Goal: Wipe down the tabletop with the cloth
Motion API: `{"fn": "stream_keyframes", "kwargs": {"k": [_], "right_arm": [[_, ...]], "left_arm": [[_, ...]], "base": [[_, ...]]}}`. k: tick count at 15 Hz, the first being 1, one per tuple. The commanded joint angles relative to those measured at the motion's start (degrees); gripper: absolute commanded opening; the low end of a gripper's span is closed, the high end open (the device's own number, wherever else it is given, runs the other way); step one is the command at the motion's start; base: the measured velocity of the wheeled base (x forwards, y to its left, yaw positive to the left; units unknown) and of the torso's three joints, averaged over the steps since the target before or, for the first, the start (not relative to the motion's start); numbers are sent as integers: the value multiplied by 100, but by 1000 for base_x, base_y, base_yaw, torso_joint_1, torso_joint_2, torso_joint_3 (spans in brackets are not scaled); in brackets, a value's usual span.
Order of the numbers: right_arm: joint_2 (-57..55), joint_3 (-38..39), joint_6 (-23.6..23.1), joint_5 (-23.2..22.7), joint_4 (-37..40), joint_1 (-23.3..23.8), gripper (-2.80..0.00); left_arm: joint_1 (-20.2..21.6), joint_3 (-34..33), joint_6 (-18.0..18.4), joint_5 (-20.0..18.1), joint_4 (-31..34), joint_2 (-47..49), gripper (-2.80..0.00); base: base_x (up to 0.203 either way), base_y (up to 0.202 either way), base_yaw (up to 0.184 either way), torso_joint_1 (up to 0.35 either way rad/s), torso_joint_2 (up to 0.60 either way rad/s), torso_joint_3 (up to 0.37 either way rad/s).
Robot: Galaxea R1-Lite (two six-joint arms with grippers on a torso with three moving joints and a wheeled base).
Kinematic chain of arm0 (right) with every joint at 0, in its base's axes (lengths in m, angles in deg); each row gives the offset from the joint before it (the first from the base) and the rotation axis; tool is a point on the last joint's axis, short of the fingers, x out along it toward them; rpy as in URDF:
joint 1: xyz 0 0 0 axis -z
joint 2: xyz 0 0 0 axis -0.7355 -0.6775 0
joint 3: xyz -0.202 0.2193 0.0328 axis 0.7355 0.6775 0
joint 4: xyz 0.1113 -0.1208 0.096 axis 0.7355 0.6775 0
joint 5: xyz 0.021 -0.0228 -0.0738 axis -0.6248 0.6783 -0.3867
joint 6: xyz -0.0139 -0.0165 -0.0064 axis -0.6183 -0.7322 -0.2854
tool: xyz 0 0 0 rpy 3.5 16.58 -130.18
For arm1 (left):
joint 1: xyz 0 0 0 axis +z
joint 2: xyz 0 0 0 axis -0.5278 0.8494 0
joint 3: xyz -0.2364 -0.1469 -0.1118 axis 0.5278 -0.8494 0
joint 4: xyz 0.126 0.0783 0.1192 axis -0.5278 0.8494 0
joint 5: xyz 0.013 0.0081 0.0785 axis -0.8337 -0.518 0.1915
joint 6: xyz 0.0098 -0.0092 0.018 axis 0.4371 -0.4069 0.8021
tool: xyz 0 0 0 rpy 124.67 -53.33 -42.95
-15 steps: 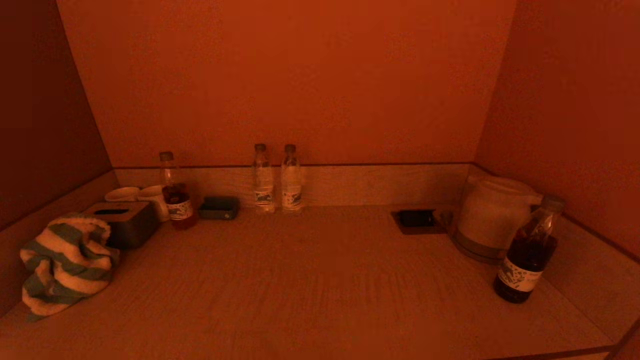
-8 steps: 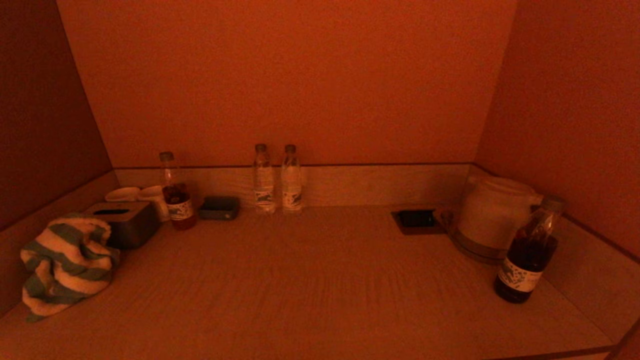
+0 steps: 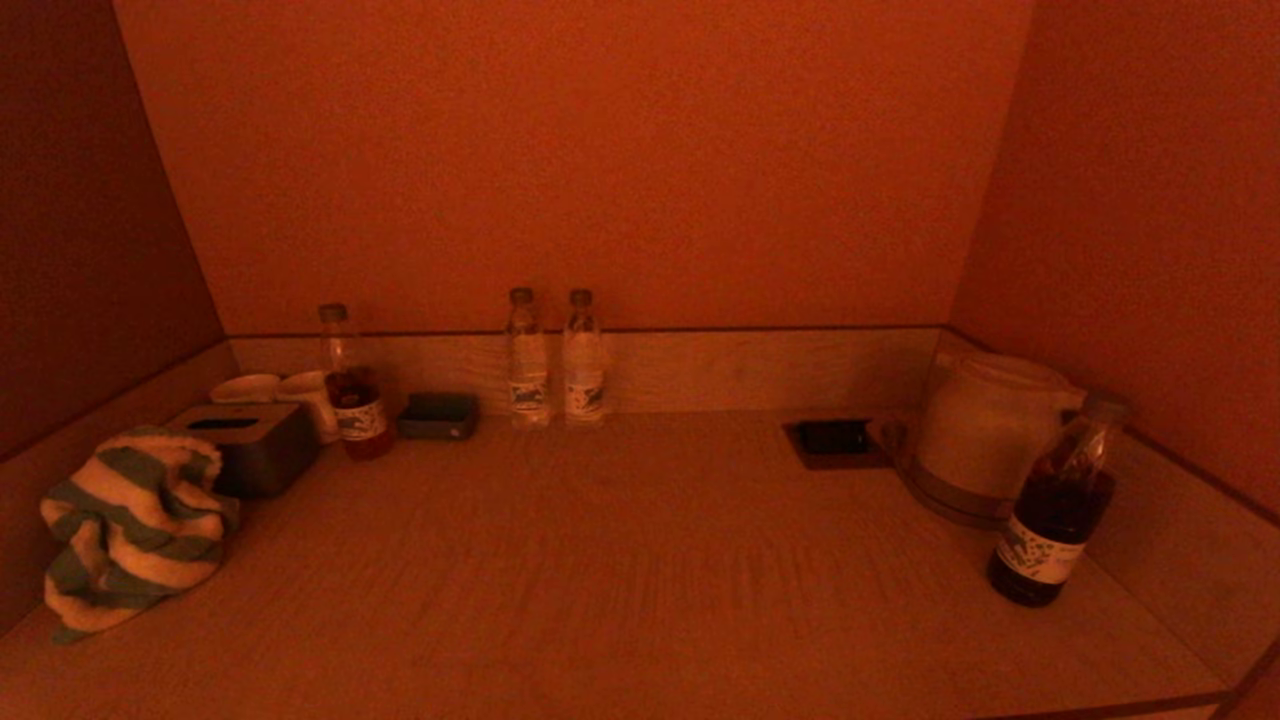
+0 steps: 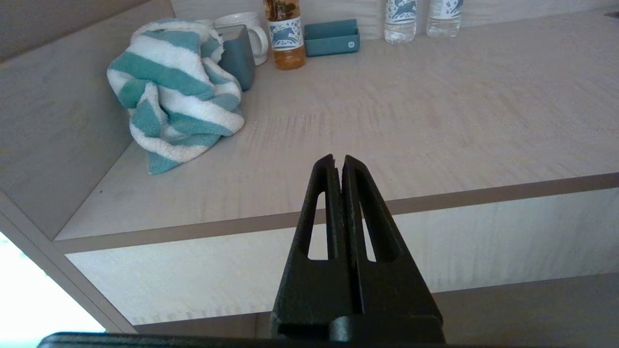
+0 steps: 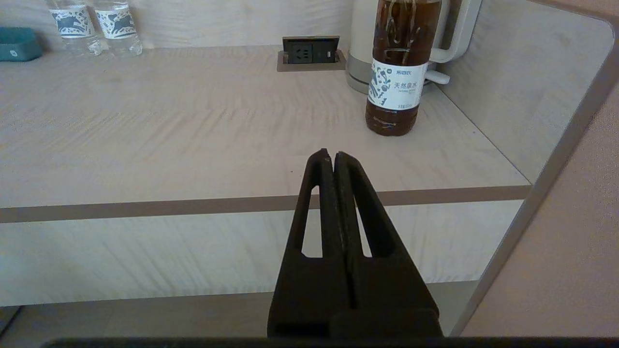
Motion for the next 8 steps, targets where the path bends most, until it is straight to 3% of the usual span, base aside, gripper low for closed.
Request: {"fn": "stream_keyframes", "kwargs": {"k": [1, 8], "right_arm": [[-7, 1, -1, 0, -1, 0, -280], [-7, 1, -1, 0, -1, 0, -280]], "left_arm": [[2, 0, 5, -2, -3, -2, -280], [2, 0, 5, -2, 6, -2, -280]], "base": [[0, 0, 0, 0, 0, 0], [0, 0, 0, 0, 0, 0]]}}
